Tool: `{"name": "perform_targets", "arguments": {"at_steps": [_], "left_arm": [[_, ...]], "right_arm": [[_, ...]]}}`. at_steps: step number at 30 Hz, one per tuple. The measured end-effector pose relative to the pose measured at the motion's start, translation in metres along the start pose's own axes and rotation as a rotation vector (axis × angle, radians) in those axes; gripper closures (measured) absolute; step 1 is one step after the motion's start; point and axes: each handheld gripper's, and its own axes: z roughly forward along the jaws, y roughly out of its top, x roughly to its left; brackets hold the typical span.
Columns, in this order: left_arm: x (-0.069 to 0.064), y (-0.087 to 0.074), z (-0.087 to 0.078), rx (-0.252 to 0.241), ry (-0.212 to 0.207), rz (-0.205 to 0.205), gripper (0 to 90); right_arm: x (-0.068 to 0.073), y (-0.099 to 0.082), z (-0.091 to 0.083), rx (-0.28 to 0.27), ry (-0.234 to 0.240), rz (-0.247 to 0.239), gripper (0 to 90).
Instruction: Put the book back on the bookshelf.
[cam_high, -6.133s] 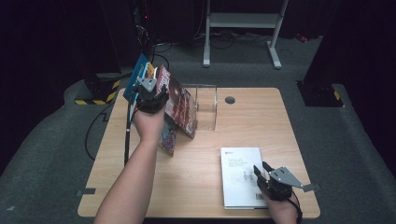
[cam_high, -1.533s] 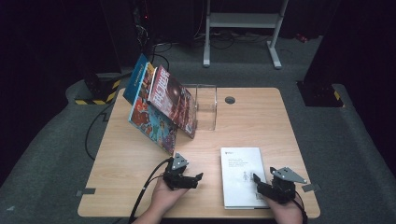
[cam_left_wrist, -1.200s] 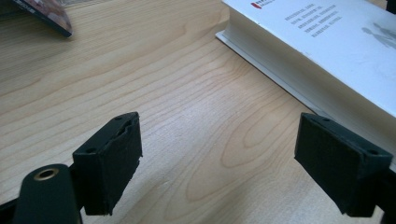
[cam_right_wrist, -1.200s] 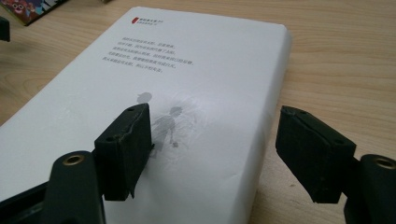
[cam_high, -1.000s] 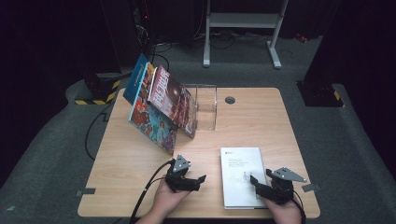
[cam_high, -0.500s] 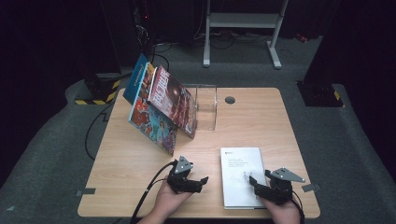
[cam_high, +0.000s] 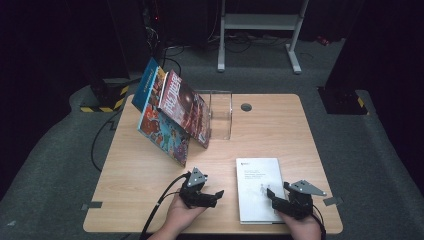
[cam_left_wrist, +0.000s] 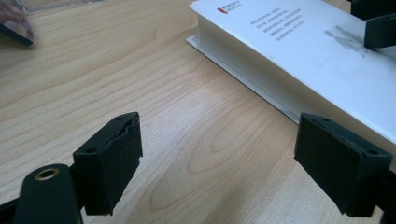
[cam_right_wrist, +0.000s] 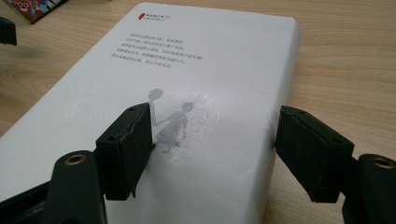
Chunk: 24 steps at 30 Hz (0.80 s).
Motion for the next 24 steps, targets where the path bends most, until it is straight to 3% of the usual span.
{"name": "perform_targets", "arguments": {"at_steps": [10, 14, 24], "left_arm": [[-0.004, 0.004, -0.01, -0.033, -0.026, -0.02, 15.7], [-0.009, 0.003, -0.008, -0.024, -0.024, -0.007, 15.8], [-0.016, -0.001, -0.005, -0.004, -0.042, 0.011, 15.8]], "right_arm": [[0.006, 0.002, 0.002, -0.022, -0.042, -0.04, 30.2], [0.008, 0.003, 0.003, -0.027, -0.056, -0.063, 30.8], [0.013, 0.005, 0.007, -0.036, -0.065, -0.062, 33.4]]}}
